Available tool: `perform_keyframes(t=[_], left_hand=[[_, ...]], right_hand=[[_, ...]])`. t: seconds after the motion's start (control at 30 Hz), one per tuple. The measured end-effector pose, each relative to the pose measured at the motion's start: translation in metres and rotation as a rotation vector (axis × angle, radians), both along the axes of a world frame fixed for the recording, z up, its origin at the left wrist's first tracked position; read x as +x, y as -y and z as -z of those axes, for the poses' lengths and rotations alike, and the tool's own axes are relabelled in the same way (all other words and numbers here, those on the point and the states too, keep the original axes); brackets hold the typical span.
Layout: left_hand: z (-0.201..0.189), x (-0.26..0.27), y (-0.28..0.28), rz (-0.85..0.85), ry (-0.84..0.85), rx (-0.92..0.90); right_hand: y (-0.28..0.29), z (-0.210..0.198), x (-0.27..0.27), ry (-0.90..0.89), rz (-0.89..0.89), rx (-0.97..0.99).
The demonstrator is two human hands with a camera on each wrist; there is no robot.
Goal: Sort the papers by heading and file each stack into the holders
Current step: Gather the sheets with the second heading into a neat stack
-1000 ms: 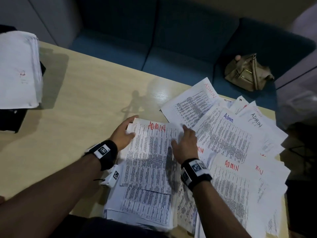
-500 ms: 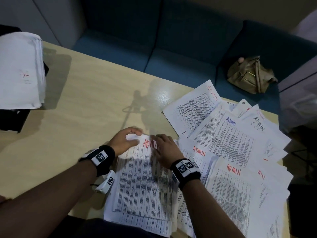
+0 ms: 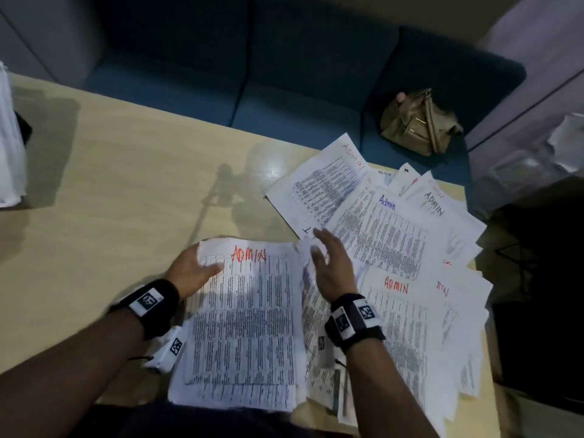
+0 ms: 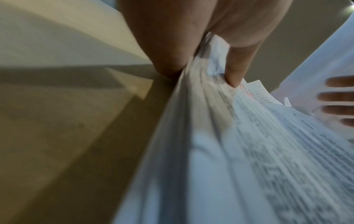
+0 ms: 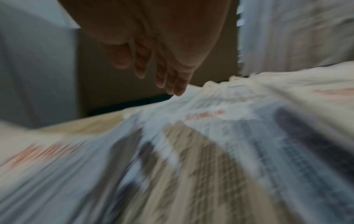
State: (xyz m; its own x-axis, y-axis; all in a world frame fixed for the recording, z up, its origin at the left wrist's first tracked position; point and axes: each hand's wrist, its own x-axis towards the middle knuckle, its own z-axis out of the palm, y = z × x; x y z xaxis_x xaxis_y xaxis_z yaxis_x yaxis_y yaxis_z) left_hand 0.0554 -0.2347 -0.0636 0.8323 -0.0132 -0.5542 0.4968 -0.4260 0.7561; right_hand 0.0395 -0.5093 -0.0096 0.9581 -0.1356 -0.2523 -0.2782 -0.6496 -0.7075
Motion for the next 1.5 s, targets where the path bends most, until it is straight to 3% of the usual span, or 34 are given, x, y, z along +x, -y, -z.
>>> perform_keyframes(t=[0.07, 0.13, 0.2, 0.3, 0.43, 0.77, 0.97, 1.13, 1.23, 1.33, 1.4, 1.5], left_hand=[[0.0, 0.002, -0.005, -0.006, -0.007, 0.03], [0.001, 0.004, -0.008, 0.0, 0.002, 0.051], [0.0, 0.004, -0.009, 0.021, 0.004, 0.066], [-0.002, 0.004, -0.007, 0.065, 0.012, 0.097], [-0.003, 0.003, -0.007, 0.094, 0.012, 0.12], [-0.01, -0.001, -0.001, 0.047, 0.011, 0.096], [-0.005, 0.0, -0.006, 0.065, -0.006, 0.077], [-0.003, 0.002, -0.011, 0.07, 0.058, 0.021], [-0.005, 0.003, -0.008, 0.08, 0.095, -0.016], [-0.006, 0.003, -0.006, 0.085, 0.111, -0.027], [-0.01, 0.003, -0.005, 0.018, 0.111, -0.059], [-0.016, 0.002, -0.005, -0.045, 0.061, -0.248]], right_hand=[[0.041, -0.009, -0.008, 0.073, 0.293, 0.021], [0.091, -0.007, -0.023, 0.036, 0.543, -0.136], [0.137, 0.003, -0.045, -0.185, 0.773, -0.306], [0.171, 0.018, -0.081, -0.483, 0.951, -0.31], [0.173, 0.033, -0.101, -0.489, 0.853, -0.317], [0.142, 0.026, -0.112, -0.213, 0.786, -0.163], [0.118, -0.007, -0.106, -0.089, 0.663, -0.087], [0.113, -0.06, -0.072, 0.244, 0.556, -0.024], [0.095, -0.07, -0.047, 0.345, 0.568, 0.116], [0.06, -0.056, -0.027, 0.29, 0.494, 0.224], [0.034, -0.032, -0.017, 0.154, 0.433, 0.167], [-0.011, 0.004, -0.017, -0.041, 0.278, 0.109]])
